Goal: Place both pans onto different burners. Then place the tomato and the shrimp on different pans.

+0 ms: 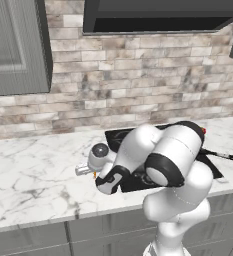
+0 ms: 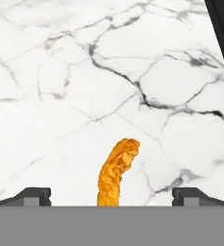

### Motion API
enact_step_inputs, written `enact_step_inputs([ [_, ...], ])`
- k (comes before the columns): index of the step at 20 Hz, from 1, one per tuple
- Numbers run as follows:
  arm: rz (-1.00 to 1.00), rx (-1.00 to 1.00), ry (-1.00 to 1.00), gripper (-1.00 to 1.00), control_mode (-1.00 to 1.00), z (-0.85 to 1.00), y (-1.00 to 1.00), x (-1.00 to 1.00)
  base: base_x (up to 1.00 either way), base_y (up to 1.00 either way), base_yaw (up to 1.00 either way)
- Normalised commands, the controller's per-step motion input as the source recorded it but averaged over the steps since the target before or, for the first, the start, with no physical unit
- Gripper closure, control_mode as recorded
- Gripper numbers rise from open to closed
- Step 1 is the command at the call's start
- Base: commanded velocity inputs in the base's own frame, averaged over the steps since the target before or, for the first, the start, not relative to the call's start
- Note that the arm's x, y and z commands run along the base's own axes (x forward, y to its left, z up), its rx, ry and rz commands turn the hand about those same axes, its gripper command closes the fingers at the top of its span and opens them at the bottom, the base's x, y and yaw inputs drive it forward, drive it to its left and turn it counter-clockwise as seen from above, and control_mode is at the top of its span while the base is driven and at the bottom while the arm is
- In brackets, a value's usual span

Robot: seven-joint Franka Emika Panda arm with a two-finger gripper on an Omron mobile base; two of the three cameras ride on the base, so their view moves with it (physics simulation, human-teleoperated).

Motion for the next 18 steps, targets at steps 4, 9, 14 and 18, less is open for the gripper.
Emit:
enact_step_inputs([
  [4,-0.02,0.00,0.00,-1.00,-1.00,-0.09,0.06,0.06,0.00,0.00,0.00],
  [9,-0.01,0.00,0.00,-1.00,-1.00,-0.10,0.02,0.06,0.00,0.00,0.00],
  [14,-0.01,0.00,0.00,-1.00,-1.00,-0.14,0.02,0.05,0.00,0.00,0.00],
  [18,-0.01,0.00,0.00,-1.00,-1.00,-0.14,0.01,0.04,0.00,0.00,0.00],
])
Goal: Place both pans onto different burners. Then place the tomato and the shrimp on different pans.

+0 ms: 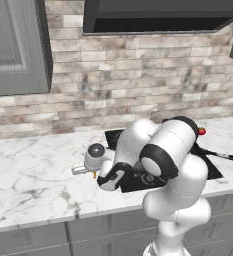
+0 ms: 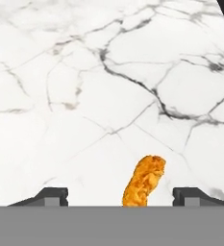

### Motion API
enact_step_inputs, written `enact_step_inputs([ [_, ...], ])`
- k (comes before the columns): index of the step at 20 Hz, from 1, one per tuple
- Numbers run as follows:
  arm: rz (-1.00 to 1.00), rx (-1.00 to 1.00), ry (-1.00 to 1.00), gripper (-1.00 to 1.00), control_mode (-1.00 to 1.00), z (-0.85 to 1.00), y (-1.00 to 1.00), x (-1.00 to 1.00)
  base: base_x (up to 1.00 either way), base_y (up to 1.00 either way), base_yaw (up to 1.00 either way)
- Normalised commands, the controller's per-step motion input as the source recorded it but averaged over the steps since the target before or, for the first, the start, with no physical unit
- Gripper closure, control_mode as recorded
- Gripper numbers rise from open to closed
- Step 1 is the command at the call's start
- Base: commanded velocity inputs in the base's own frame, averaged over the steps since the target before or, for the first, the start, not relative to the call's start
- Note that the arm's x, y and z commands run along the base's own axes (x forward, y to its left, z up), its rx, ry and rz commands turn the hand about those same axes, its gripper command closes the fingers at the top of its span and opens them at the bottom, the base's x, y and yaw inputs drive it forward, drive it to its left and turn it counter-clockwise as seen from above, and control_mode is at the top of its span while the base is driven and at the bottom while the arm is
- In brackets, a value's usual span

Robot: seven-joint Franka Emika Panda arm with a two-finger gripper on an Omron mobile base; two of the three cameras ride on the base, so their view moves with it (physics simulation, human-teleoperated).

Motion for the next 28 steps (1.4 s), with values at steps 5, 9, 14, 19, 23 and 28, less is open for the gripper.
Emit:
enact_step_inputs([
  [5,-0.01,0.00,0.00,1.00,-1.00,-0.10,0.00,0.03,0.00,0.00,0.00],
  [9,0.00,0.00,0.00,1.00,-1.00,-0.06,0.00,0.00,0.00,0.00,0.00],
  [14,0.00,0.00,0.00,1.00,-1.00,-0.02,0.00,0.00,0.00,0.00,0.00],
  [19,0.00,0.00,0.00,1.00,-1.00,0.00,0.00,0.00,0.00,0.00,0.00],
  [23,0.00,0.00,0.00,1.00,-1.00,0.00,-0.01,0.00,0.00,0.00,0.00],
  [28,0.00,0.01,-0.01,1.00,-1.00,0.11,0.00,-0.03,0.00,0.00,0.00],
])
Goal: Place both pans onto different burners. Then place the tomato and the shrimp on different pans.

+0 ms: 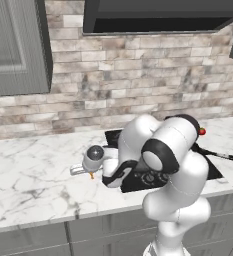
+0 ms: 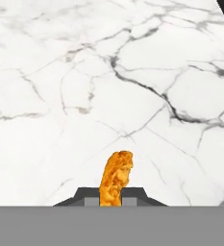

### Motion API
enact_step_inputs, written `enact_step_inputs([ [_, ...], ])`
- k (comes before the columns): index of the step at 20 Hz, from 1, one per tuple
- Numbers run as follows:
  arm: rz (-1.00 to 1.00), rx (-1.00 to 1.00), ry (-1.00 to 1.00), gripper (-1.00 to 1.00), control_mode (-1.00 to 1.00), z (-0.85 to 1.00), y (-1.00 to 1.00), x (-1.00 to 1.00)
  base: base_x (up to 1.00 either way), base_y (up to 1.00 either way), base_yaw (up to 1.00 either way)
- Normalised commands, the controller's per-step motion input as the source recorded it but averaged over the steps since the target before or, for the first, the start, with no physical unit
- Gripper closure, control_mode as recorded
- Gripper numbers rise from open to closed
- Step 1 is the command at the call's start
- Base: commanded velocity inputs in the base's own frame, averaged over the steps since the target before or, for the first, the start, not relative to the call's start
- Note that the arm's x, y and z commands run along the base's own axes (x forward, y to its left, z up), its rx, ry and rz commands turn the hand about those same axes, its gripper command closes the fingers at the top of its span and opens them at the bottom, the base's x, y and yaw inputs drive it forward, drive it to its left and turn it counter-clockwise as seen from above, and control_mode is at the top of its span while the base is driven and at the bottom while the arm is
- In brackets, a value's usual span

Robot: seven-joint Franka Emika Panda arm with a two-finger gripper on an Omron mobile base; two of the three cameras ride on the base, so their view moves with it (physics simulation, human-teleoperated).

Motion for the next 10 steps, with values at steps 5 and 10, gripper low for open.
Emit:
enact_step_inputs([
  [5,0.00,0.04,-0.04,1.00,-1.00,0.21,0.02,-0.02,0.00,0.00,0.00],
  [10,-0.02,0.04,-0.05,1.00,-1.00,0.21,0.14,-0.04,0.00,0.00,0.00],
])
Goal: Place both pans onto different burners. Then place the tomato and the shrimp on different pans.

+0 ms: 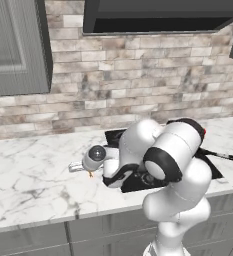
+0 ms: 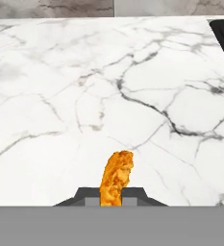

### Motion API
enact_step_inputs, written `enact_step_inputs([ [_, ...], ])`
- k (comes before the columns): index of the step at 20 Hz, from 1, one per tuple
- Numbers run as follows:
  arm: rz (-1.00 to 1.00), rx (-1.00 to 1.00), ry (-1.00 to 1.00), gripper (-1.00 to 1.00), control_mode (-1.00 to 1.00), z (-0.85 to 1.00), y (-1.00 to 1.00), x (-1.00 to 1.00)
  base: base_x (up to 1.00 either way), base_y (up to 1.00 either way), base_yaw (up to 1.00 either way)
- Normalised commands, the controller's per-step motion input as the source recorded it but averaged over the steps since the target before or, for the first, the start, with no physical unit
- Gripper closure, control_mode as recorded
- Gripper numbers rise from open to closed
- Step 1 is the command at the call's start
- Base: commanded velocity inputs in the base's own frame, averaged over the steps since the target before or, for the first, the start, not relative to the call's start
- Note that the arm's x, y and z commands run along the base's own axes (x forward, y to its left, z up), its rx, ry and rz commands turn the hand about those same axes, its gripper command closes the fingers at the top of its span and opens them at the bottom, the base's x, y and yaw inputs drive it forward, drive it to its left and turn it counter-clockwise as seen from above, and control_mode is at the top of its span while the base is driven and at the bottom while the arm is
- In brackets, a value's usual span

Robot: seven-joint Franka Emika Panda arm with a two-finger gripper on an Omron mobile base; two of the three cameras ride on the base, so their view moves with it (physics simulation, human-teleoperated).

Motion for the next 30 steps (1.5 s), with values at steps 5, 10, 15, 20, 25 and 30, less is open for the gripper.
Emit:
enact_step_inputs([
  [5,-0.03,0.03,-0.02,1.00,-1.00,0.24,0.18,-0.04,0.00,0.00,0.00],
  [10,-0.03,0.02,0.00,1.00,-1.00,0.27,0.08,-0.04,0.00,0.00,0.00],
  [15,-0.03,0.03,0.00,1.00,-1.00,0.30,0.04,-0.02,0.00,0.00,0.00],
  [20,-0.03,0.05,0.00,1.00,-1.00,0.37,0.03,0.00,0.00,0.00,0.00],
  [25,-0.01,0.07,0.00,1.00,-1.00,0.39,0.08,0.00,0.00,0.00,0.00],
  [30,-0.01,0.07,0.00,1.00,-1.00,0.41,0.11,0.00,0.00,0.00,0.00],
])
